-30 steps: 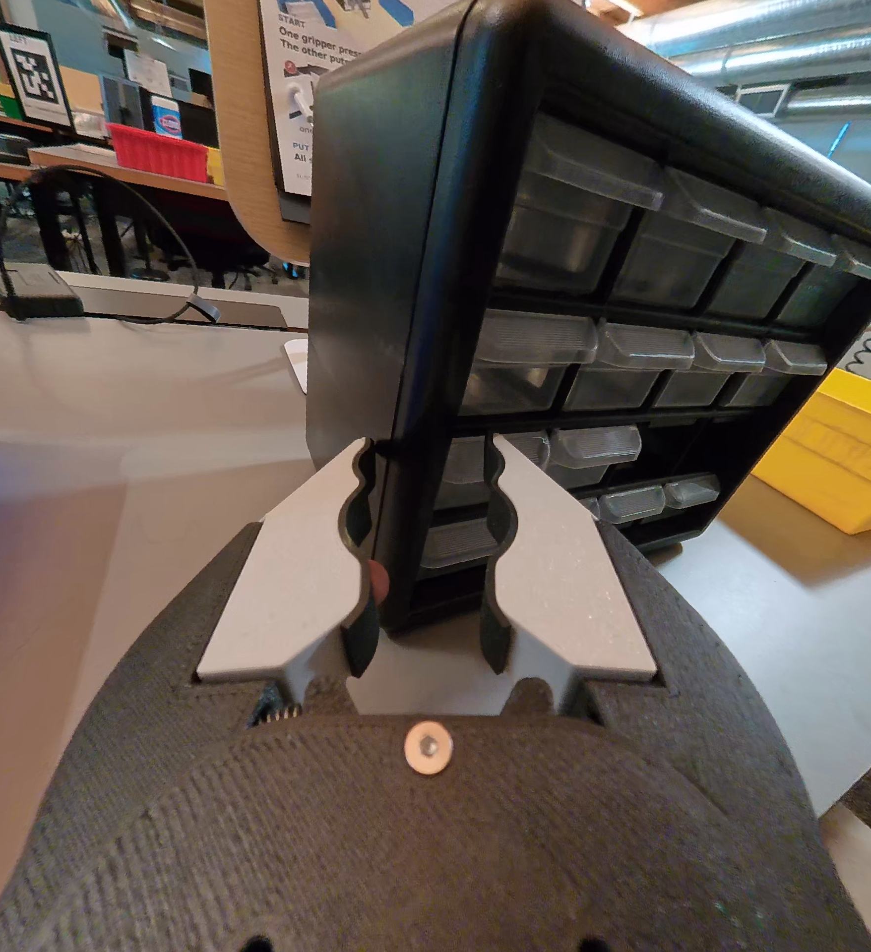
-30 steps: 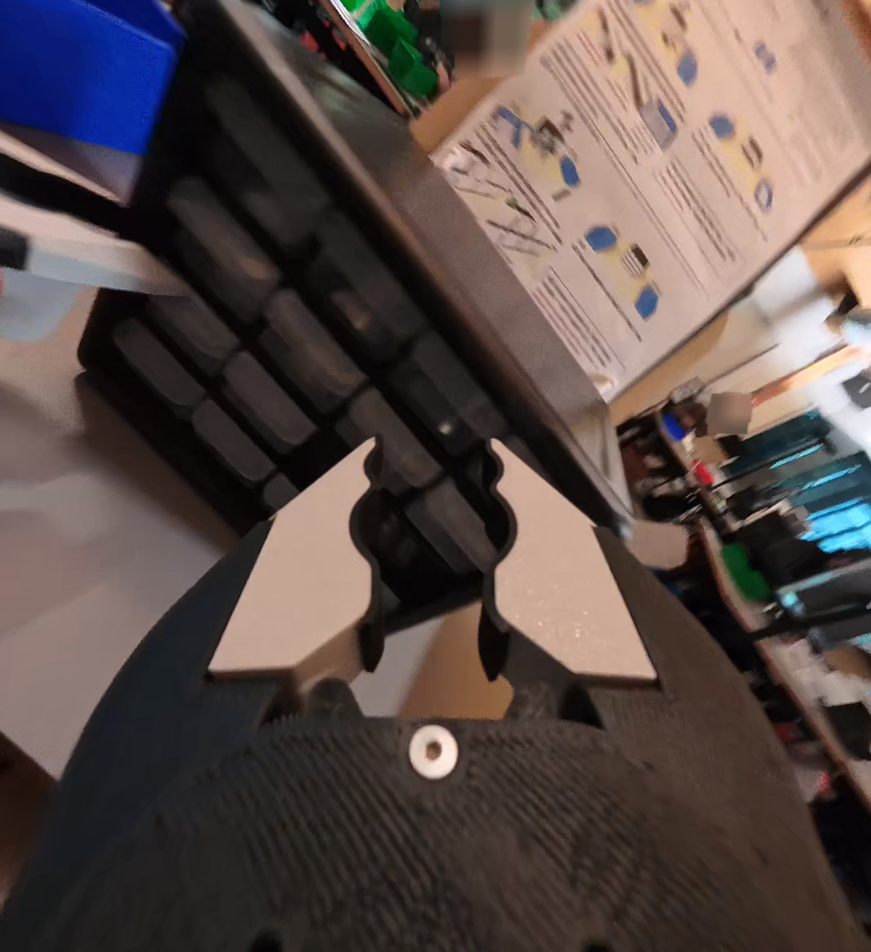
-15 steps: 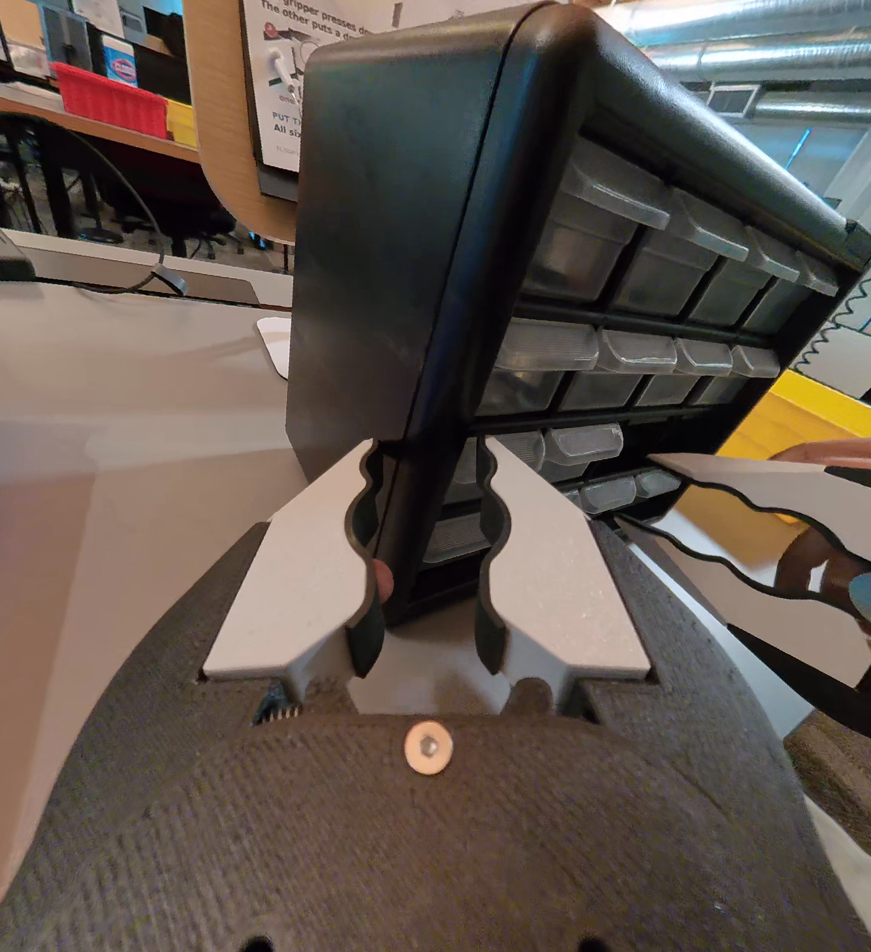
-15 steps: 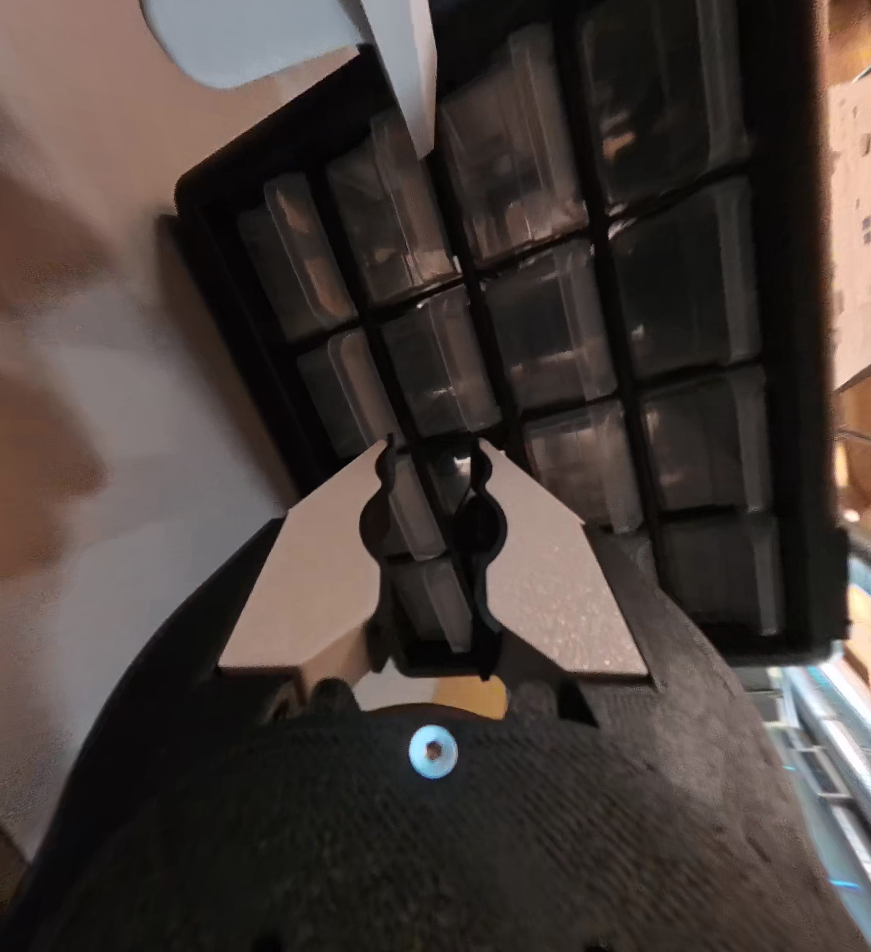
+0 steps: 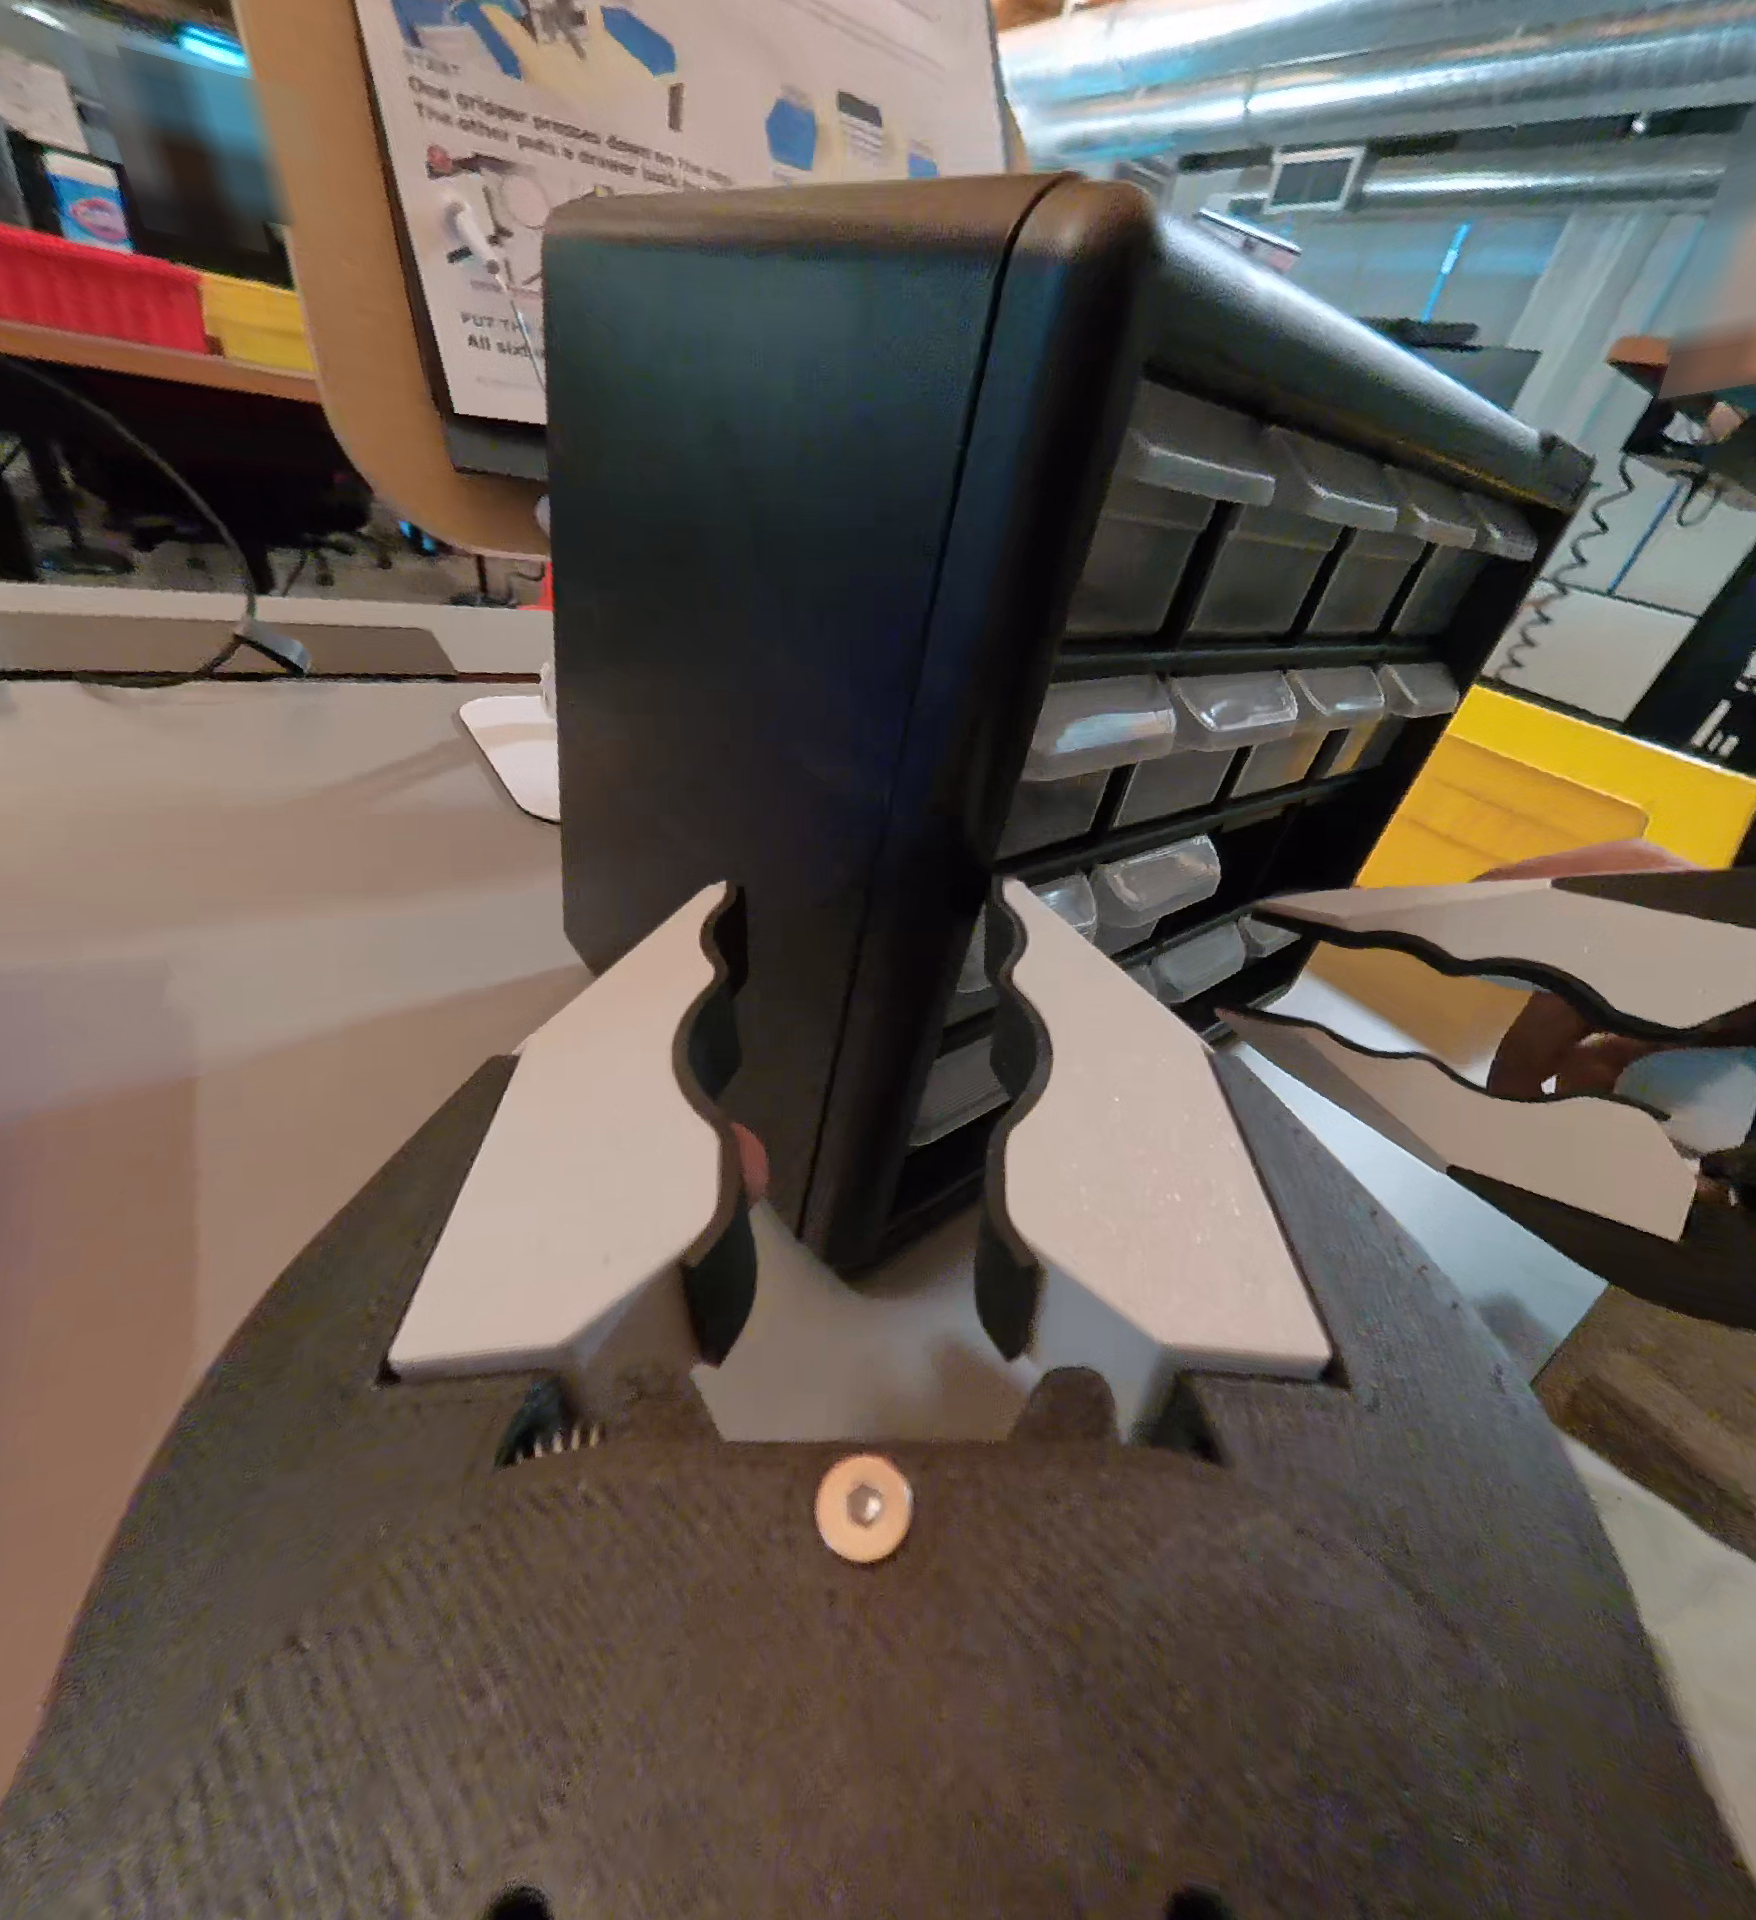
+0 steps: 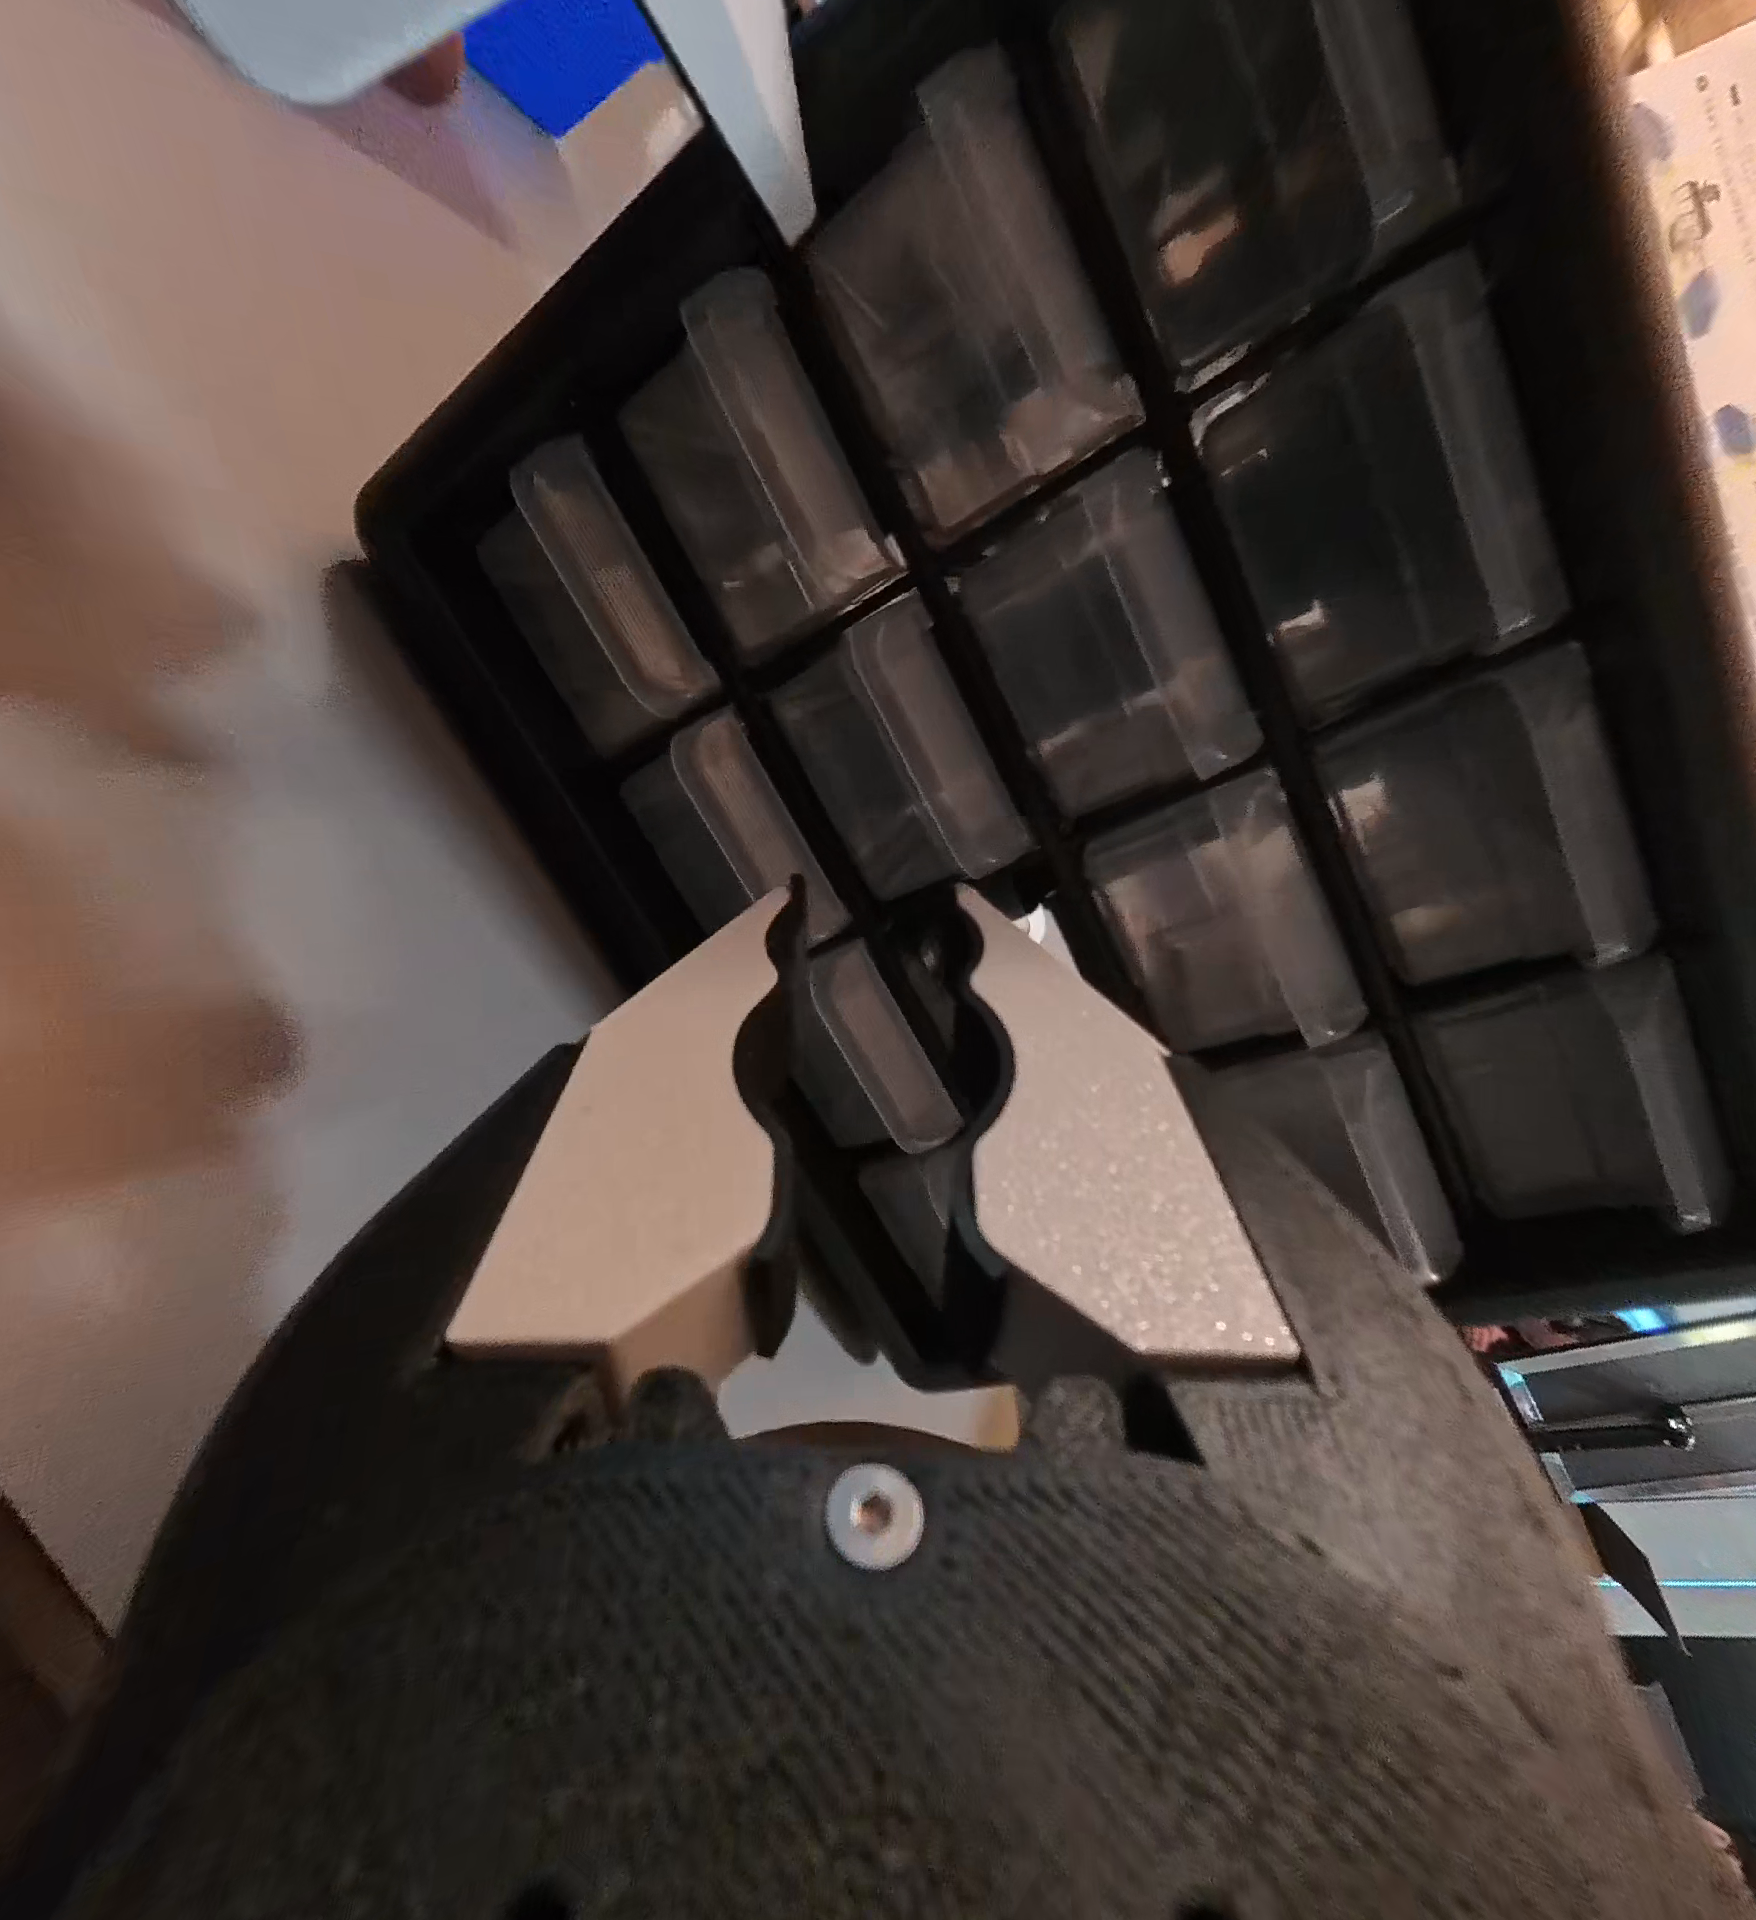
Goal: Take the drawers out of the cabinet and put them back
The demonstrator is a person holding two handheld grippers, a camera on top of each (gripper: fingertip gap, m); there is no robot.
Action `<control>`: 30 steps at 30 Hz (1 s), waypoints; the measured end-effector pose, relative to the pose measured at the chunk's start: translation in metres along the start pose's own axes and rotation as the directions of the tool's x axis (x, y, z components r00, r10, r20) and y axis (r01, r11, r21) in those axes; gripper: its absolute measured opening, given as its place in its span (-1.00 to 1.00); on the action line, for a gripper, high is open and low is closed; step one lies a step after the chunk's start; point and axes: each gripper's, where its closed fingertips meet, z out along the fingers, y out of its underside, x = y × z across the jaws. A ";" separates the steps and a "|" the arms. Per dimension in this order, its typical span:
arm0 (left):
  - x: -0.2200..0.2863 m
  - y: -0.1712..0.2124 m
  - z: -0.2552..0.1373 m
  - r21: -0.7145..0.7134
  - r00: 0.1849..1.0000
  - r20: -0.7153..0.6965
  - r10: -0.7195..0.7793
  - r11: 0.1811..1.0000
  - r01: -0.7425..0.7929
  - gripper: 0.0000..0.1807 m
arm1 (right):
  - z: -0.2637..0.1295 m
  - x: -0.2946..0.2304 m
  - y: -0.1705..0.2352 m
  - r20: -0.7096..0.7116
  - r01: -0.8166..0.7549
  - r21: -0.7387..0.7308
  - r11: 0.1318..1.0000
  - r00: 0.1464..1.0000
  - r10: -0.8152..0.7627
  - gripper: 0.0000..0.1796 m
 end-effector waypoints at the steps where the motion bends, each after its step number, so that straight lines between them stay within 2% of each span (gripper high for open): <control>1: -0.001 0.000 0.000 -0.006 1.000 -0.018 0.016 1.000 -0.016 -0.52 | 0.001 -0.001 0.000 -0.003 0.001 0.001 1.000 1.000 -0.001 -0.73; 5: 0.013 0.008 0.001 -0.033 0.988 -0.113 0.108 0.993 -0.112 -0.52 | 0.004 -0.004 0.000 -0.022 0.033 -0.003 0.999 0.999 -0.033 -0.74; 9: 0.015 0.014 0.004 -0.043 0.966 -0.076 0.245 0.968 -0.249 -0.50 | 0.007 -0.005 0.001 -0.027 0.051 -0.005 0.999 0.998 -0.051 -0.73; 13: 0.015 0.016 0.002 -0.060 0.970 -0.108 0.217 0.973 -0.224 -0.52 | 0.010 -0.001 0.001 -0.018 0.043 0.012 0.999 0.999 -0.042 -0.71; 16: 0.011 0.023 0.001 -0.093 0.957 -0.097 0.273 0.955 -0.282 -0.53 | 0.010 0.002 -0.008 -0.023 0.074 0.043 0.996 0.997 -0.073 -0.74; 23: 0.012 0.024 0.001 -0.100 0.962 -0.128 0.241 0.962 -0.254 -0.56 | 0.012 0.008 -0.029 -0.132 0.301 0.056 0.952 0.947 -0.291 -0.71; 24: 0.012 0.025 0.001 -0.103 0.962 -0.128 0.243 0.961 -0.257 -0.55 | 0.016 0.010 -0.027 -0.144 0.323 0.039 0.946 0.938 -0.315 -0.72; 26: 0.012 0.024 0.001 -0.100 0.963 -0.126 0.239 0.962 -0.252 -0.56 | 0.020 0.012 -0.022 -0.146 0.357 0.001 0.934 0.924 -0.353 -0.89; 30: 0.012 0.024 0.001 -0.103 0.967 -0.126 0.222 0.966 -0.235 -0.55 | 0.013 0.010 -0.021 -0.148 0.407 -0.001 0.914 0.904 -0.402 -0.91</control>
